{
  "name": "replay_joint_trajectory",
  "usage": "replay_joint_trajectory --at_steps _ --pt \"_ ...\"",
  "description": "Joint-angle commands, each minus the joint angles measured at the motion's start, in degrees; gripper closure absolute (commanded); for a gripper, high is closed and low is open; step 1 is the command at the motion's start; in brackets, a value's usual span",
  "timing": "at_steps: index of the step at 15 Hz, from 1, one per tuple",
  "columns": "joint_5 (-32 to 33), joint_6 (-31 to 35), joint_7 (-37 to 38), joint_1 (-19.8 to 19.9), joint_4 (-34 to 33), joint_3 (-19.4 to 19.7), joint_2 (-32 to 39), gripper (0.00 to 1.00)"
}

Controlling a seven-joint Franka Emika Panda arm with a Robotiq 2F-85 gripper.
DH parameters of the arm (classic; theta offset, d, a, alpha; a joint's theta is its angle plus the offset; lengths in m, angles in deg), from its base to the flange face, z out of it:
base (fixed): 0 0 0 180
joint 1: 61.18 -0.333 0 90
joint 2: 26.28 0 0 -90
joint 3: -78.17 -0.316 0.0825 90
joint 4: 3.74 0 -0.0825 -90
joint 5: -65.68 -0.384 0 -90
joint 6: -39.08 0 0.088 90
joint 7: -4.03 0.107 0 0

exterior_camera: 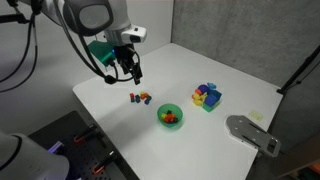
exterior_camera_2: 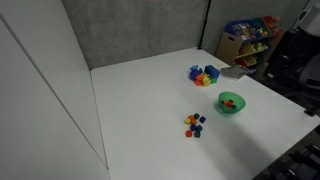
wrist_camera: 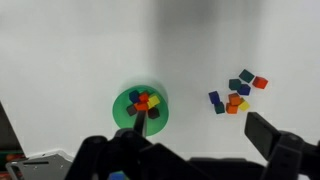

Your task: Put the blue building block in the green bowl

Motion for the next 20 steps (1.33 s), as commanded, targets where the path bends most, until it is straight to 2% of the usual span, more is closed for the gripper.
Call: replay_joint_trajectory --at_steps 1,7,12,20 --pt "-5.3 4.1 -5.3 -2.7 -2.3 1.6 6.0 0.00" --pt "-14.5 8.7 -15.5 -5.0 -5.2 3.0 14.6 0.00" --pt "-19.1 9.4 -22.9 -4.6 -8.4 2.3 22.1 0.00" --pt "-17.5 14.8 -23.1 -2.9 -14.9 0.3 35.1 0.00"
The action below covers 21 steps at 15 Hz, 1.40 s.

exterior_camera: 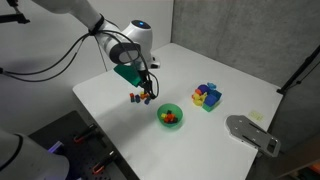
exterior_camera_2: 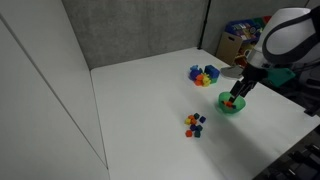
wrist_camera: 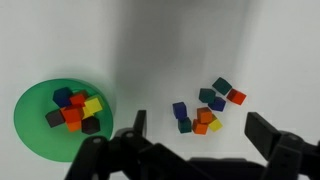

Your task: Put the blue building block in the green bowl

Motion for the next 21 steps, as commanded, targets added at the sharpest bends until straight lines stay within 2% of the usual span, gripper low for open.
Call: replay_joint_trajectory --at_steps 1,9,16,21 --pt "0.6 3.4 0.3 1.3 -4.2 -1.6 6.7 0.00" --pt "6.7 13.0 5.3 0.2 -10.1 -2.3 20.3 0.00" --pt "15.2 12.2 12.1 -3.8 -18.0 0.0 29.1 0.00" --pt "18.0 11.3 14.5 -6.0 -23.0 1.3 34.1 0.00"
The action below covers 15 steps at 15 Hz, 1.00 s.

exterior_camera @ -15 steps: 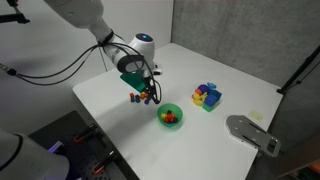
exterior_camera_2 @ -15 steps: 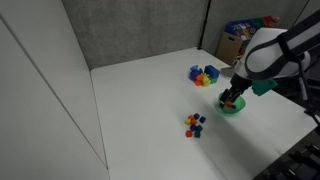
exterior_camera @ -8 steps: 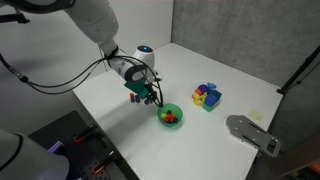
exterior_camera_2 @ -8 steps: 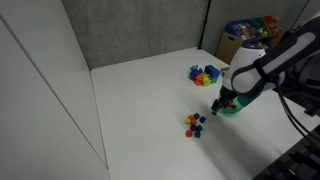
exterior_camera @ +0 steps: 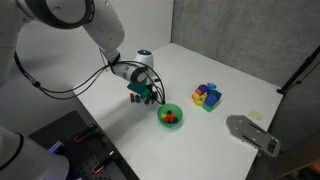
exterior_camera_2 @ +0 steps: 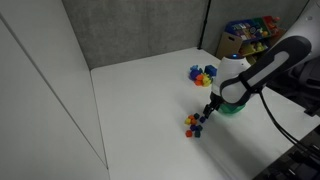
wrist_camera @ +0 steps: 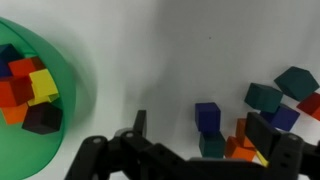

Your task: Put the blue building block in the green bowl

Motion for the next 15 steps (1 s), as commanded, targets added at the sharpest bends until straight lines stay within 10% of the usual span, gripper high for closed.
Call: replay_joint_trajectory --at_steps 1,11,15 --pt "2.2 -2.0 2.7 -1.5 -4.9 1.2 3.8 0.00" --pt "2.9 -6.3 3.4 -3.8 -11.9 2.1 9.7 0.00" --pt "3.7 -8.3 4.1 -4.3 -13.3 2.5 10.3 0.44"
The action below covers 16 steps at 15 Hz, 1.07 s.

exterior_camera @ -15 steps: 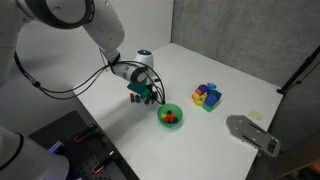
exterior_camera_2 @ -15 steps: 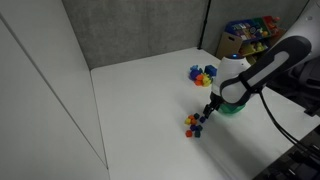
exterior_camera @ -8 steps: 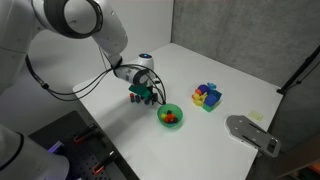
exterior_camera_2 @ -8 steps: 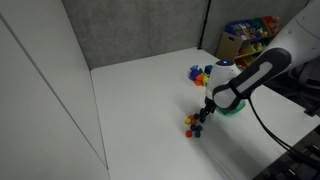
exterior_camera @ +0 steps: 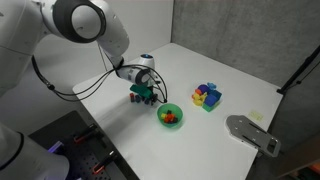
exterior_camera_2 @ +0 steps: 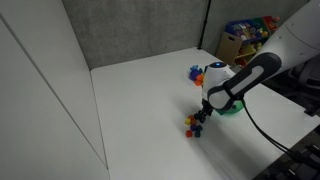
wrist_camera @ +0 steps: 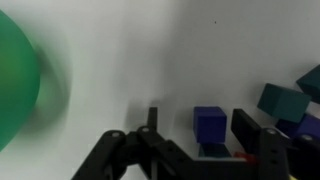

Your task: Put the blue building block in the green bowl

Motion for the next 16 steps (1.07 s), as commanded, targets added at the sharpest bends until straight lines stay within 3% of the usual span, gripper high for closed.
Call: replay_joint_trajectory --at_steps 1,6,16 --pt "2.2 -3.1 3.0 -1.2 -2.5 1.1 0.8 0.53" --pt "2.2 -6.4 4.4 -1.3 -2.9 1.2 -0.5 0.92" --pt "0.8 -16.3 4.4 2.6 -7.5 1.1 -5.0 0.89"
